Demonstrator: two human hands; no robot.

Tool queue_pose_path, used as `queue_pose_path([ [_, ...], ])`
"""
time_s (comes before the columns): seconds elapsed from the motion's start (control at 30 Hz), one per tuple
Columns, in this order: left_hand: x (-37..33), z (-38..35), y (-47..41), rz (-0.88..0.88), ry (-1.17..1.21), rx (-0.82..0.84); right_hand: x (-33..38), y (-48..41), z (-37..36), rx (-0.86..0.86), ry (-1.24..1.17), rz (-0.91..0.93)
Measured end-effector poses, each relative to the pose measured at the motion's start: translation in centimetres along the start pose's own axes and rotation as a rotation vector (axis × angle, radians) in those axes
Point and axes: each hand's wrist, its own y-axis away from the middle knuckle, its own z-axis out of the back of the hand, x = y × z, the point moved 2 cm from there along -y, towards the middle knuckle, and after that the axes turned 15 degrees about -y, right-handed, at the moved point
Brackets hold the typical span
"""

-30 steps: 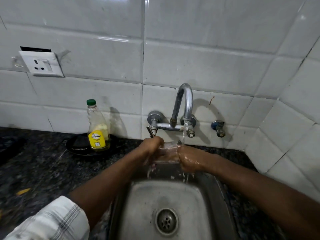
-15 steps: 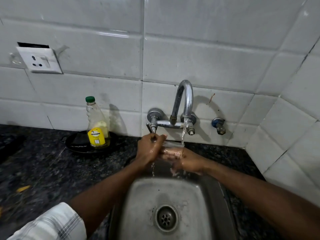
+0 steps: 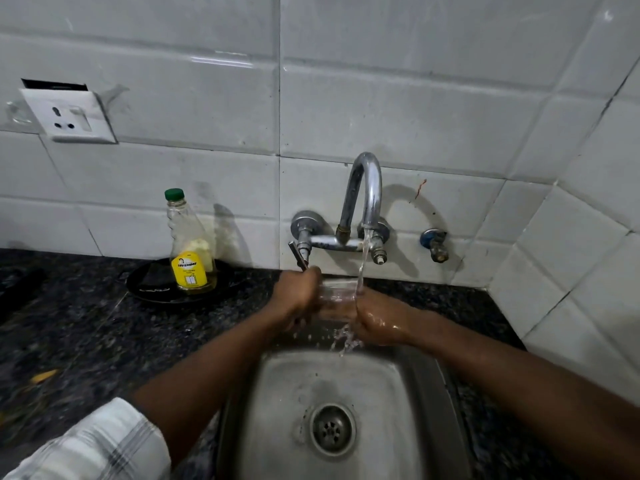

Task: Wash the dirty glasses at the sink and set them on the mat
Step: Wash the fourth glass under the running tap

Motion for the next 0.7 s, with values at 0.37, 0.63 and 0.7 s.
queue_pose_path([
  [0.37, 1.9, -2.8, 1.9, 0.318, 0.555, 0.267, 1.7, 0.4, 0.9, -0.217, -0.221, -0.370],
  [0.63, 4.9, -3.2, 3.7, 0.540, 0.415, 0.411, 4.0, 0.1, 4.4, 0.018, 0.247, -0.327],
  [0.7, 3.4, -3.7, 4.4, 0.489, 0.495, 0.431, 4.3, 0.2, 4.4, -0.047, 0.110, -0.345],
])
